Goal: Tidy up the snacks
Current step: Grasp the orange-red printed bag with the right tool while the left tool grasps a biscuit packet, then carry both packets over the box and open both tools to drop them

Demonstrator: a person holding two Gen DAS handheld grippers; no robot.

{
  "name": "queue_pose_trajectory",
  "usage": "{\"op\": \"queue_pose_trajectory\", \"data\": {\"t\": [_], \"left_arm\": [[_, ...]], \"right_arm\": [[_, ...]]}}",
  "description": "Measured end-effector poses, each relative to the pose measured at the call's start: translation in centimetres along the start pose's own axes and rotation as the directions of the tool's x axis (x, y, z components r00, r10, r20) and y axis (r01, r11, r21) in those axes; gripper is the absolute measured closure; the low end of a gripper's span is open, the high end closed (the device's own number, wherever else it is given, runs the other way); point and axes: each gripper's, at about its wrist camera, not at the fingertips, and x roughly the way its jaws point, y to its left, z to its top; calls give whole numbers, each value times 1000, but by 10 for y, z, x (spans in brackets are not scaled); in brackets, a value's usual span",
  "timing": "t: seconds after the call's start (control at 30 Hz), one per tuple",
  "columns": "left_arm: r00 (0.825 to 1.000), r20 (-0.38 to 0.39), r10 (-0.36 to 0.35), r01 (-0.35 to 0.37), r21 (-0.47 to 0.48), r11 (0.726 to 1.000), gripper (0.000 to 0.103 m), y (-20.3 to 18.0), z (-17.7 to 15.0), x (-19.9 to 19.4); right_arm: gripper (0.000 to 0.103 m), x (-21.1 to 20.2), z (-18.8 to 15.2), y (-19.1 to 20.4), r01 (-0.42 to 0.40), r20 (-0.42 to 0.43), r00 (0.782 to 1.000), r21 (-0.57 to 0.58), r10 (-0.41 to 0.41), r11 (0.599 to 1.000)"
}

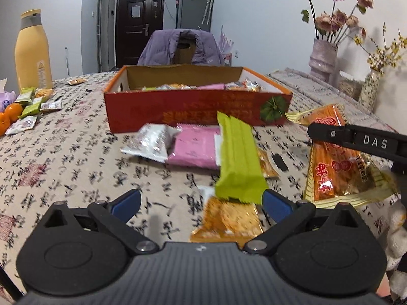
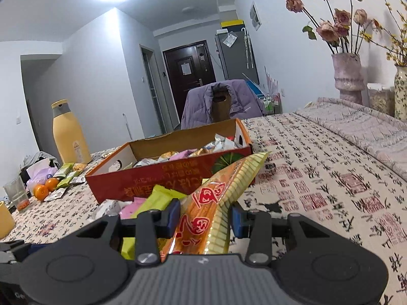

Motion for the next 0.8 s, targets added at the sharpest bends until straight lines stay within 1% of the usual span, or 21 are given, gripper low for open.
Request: {"op": "queue_pose_trajectory", "data": {"t": [0.2,0.27,0.33,0.37,0.47,0.5,0.53,0.63,0.8], "left_arm": [[999,-19,28,-27,26,999,2,-15,-7,8],[999,-19,34,-34,41,999,9,-19,-9,9],[999,-23,43,-42,55,998,22,-23,-11,12],[999,-29,44,-42,61,997,27,-24,-12,14],[999,-11,36,-36,61,998,44,-26,-14,14],[999,-9,32,-31,59,998,52,-26,-13,14],[1000,-7,31,-30,58,998,55,-26,-13,13],[1000,-1,27,-27,42,999,58,-23,-12,12],[999,14,46,-46,23,999,60,-19,-14,7]], "right_arm": [[63,-4,-7,-6,-13,-9,1000,10,13,1000],[63,-4,-7,-8,-16,-12,1000,16,16,1000],[63,-4,-9,-9,-20,-13,1000,19,20,1000],[63,-5,-9,-9,-22,-13,1000,19,22,1000],[63,-5,-11,-10,-30,-14,999,20,31,999],[63,-6,-12,-10,-32,-14,999,21,32,999],[63,-6,-12,-10,-33,-14,999,22,33,999],[63,-6,-13,-12,-38,-15,999,29,38,999],[63,-7,-14,-12,-41,-17,999,35,41,999]]}}
